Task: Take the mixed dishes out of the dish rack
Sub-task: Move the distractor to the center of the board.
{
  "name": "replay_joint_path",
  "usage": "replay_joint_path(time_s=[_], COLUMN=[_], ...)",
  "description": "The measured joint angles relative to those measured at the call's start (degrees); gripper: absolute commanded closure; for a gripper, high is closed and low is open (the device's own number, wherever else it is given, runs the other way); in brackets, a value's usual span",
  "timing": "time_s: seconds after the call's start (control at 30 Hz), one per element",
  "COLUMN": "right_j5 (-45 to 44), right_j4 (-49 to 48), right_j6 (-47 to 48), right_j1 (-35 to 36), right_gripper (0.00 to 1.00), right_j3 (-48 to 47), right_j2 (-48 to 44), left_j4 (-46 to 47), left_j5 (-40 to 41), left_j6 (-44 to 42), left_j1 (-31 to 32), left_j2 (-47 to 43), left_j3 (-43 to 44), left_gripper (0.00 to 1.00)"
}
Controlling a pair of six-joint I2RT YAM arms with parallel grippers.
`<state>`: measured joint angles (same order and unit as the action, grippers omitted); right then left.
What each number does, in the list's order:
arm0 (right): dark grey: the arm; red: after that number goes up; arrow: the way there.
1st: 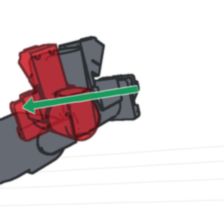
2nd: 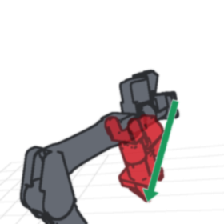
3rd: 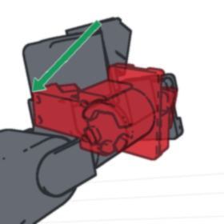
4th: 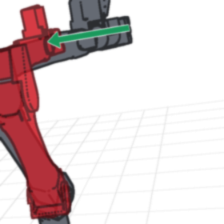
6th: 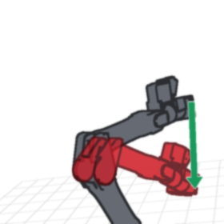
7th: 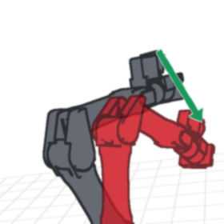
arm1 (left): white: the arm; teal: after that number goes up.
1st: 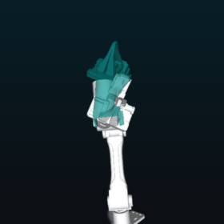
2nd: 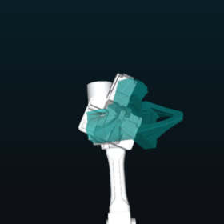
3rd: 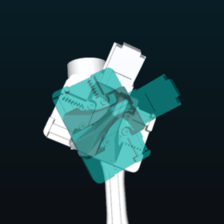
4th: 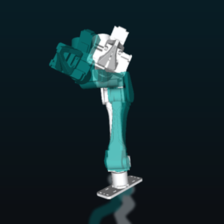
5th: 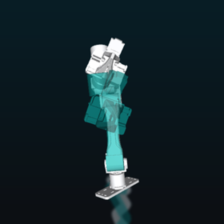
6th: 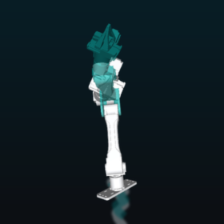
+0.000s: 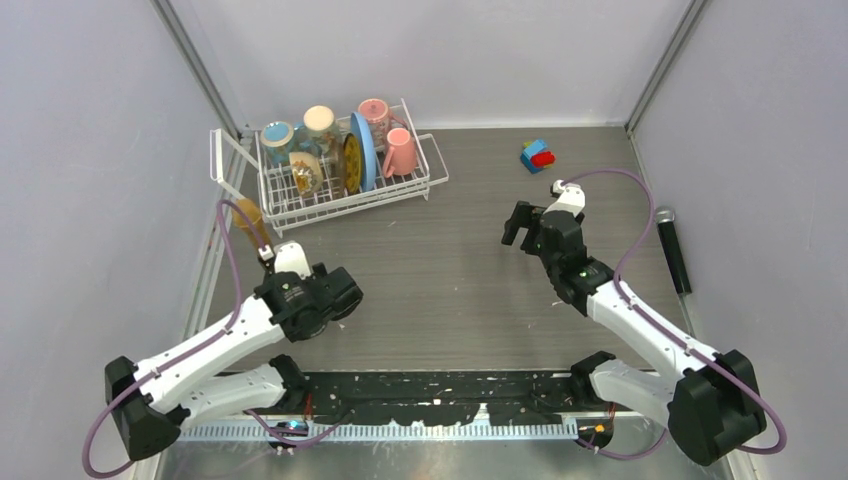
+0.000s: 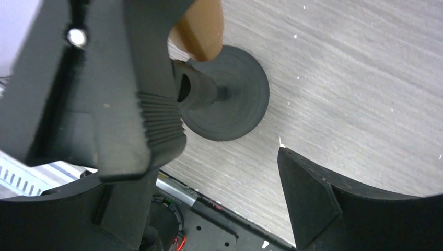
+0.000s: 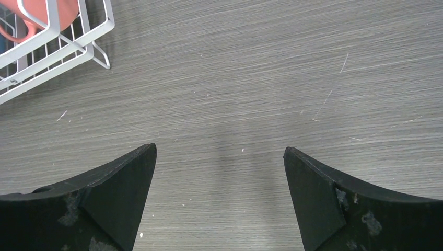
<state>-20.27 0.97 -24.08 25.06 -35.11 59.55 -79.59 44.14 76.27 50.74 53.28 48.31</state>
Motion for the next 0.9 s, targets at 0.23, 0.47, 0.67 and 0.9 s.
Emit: replay_joint_path(time_s=[0.23,0.47,0.67,0.9], right_j5=[-0.20,-0.59,-1.09,-1.11], right_j4=[0.00,0.76,0.87,0.96], right_j6=[0.17,0.39,0.85,1.33], right_j1=[0.00,0.00,0.00,0.00], right_gripper=[0.00,0.00,0.00,0.00], right_j3=[0.00,0.02,0.11,0.11], right_j2=[-1.20,-1.97,-2.82,-2.82], left_j4=[0.52,10.71,15.50,20.81], left_j5=[6.80,9.29,11.52,13.40], left_j6=[4.28,-2.60,-5.11,-5.42], left_j1=[-1.25,-9.51,-11.52,-13.11], left_j2=[1.14,2.10,3.13,5.05], left_j3=[-0.96,-3.56,-4.70,-5.84], left_gripper=[0.21,0.35,0.50,0.76])
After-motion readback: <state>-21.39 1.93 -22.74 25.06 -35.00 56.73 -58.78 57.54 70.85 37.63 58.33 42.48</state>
